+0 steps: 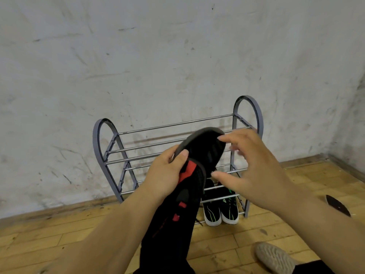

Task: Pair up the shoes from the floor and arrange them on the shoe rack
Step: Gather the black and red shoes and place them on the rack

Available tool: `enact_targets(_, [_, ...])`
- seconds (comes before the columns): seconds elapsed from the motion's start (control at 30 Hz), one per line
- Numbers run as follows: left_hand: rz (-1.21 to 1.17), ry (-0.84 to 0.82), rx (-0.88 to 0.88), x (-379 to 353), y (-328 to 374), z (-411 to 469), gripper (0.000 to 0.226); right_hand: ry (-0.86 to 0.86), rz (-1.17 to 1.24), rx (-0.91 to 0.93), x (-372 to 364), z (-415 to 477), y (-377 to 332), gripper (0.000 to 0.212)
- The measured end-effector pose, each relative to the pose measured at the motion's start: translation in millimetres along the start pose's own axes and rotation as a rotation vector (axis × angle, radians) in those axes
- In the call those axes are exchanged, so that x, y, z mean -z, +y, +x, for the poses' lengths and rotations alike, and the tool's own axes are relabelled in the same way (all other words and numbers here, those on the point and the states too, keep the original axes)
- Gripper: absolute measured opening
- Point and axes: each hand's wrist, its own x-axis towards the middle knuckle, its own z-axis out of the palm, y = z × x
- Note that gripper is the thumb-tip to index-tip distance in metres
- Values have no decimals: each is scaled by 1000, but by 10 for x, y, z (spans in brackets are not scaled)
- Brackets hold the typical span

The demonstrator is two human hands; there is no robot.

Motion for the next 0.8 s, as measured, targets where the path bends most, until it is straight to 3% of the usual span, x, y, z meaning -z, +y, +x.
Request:
enact_targets(0.13, [-115, 162, -5, -110, 31, -9, 23, -154, 186, -166, -280, -63, -73, 57])
enact_targets(0.3, [-222, 177, -7, -235, 114, -54, 22, -202, 371, -284, -366, 29, -46, 48])
enact_targets(0.5, [-341, 145, 114, -217, 108, -32, 23, -238, 387, -317, -321, 75, -60, 62])
enact_targets(0.7, [-268, 246, 153, -26, -61, 101, 37, -381, 329, -304, -161, 82, 34, 63])
enact_targets(0.8, [-82, 305, 148, 135, -126, 147, 47, -411, 298, -323, -67, 97, 177, 62])
